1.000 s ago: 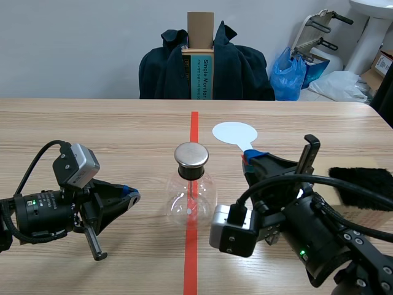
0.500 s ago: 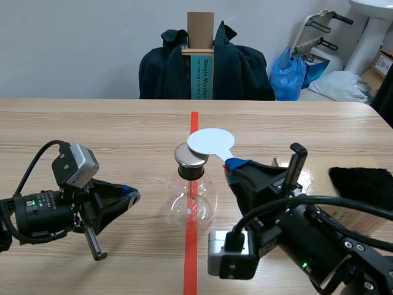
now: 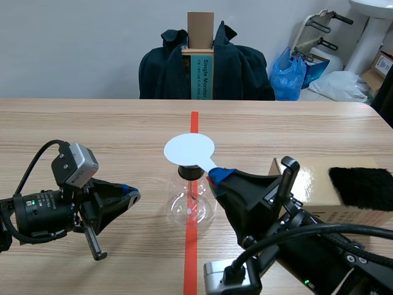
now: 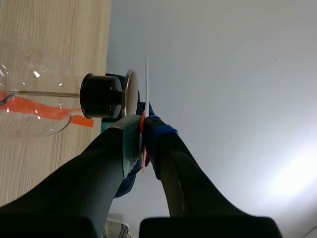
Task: Do the electroscope experiment.
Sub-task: 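Move the plate toward and away from the electroscope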
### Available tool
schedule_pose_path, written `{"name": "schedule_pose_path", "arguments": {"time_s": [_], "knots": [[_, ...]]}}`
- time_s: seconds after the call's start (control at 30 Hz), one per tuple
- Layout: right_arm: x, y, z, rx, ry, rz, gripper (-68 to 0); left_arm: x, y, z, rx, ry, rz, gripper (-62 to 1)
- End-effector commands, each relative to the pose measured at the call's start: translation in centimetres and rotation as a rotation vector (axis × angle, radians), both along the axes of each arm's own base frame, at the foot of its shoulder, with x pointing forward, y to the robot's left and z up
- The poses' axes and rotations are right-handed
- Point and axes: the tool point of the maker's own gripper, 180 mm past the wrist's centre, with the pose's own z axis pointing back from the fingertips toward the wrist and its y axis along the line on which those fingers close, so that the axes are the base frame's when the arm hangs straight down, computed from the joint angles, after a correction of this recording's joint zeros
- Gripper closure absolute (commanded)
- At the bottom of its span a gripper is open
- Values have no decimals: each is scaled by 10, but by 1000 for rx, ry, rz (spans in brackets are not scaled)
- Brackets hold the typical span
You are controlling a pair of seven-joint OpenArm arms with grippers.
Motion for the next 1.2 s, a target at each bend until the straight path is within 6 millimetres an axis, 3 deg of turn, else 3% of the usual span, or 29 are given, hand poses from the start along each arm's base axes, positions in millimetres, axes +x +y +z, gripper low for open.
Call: {"name": "schedule_pose_path", "arguments": {"time_s": [0.0,0.53,1.17], "knots": [[4,-3,6,-1,-27,-3,-8,4,-2,12,-29,-30,2,-31],[13,-12,7,0,-30,-77,-8,4,-2,12,-29,-30,2,-31],[53,-75,10,7,-42,-497,-8,4,-1,11,-28,-30,2,-31]]}}
